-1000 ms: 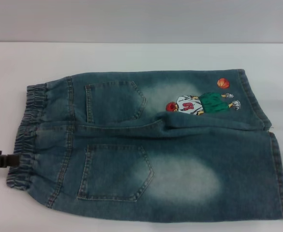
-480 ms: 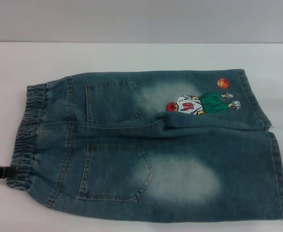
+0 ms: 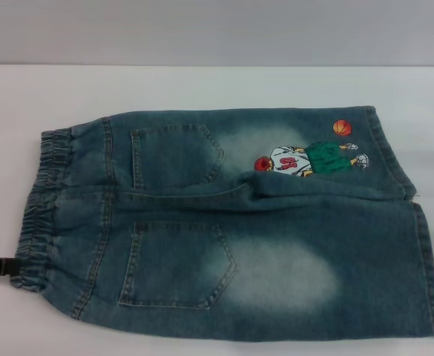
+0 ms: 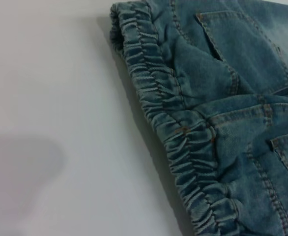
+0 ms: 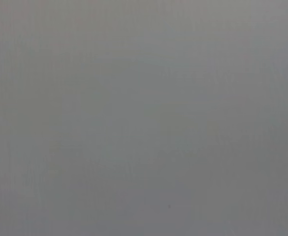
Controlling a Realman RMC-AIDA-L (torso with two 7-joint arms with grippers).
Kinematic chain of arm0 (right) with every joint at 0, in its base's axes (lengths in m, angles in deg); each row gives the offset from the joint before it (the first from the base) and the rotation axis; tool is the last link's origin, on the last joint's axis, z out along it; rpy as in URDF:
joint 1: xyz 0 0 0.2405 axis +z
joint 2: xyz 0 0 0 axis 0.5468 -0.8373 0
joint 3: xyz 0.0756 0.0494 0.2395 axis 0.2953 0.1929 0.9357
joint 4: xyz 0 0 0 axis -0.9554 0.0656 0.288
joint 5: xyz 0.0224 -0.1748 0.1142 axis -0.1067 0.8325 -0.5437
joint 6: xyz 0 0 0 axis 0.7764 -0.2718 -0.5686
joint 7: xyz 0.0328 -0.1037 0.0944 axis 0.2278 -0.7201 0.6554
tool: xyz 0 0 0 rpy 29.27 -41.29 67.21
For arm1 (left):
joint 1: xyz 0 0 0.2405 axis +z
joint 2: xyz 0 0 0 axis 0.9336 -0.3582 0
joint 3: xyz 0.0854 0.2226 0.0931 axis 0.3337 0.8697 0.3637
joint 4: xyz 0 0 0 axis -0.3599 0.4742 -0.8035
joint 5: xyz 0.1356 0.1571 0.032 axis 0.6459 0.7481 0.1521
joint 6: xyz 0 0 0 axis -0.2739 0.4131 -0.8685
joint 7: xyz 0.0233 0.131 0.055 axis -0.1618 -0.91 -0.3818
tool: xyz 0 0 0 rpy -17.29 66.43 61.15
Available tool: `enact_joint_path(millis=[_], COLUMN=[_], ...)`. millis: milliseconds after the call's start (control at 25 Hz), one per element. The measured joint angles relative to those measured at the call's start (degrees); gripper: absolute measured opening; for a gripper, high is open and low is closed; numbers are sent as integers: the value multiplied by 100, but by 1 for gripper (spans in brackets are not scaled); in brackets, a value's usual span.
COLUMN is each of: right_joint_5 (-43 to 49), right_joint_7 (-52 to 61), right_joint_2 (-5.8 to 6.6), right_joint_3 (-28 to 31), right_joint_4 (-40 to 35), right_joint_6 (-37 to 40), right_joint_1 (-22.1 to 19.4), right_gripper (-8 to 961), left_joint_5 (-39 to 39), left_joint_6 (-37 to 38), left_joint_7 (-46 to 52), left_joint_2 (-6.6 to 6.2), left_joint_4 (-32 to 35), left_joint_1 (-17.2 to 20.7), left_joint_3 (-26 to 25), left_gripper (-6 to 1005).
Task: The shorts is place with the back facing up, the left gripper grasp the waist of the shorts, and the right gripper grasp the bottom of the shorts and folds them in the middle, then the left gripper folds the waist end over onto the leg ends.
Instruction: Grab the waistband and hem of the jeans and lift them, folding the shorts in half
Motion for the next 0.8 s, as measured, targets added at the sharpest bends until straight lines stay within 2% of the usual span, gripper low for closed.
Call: enact_joint_path(millis=[640, 800], right_joint_5=[17, 20], right_joint_7=[-296, -298], right_joint_2=[4, 1], right_joint_3=[0, 0], right_joint_4=[-149, -149], right_joint_6=[-211, -218], right_joint_1=[104, 118], right_gripper=[590, 588], left_joint_5=[80, 372], left_joint_6=[125, 34], left_joint_7=[111, 157], left_joint_2=[3, 1], left_joint_4=[-113, -163], left_joint_1=[-168, -223], left_joint_3=[39, -1], left_gripper=[754, 749])
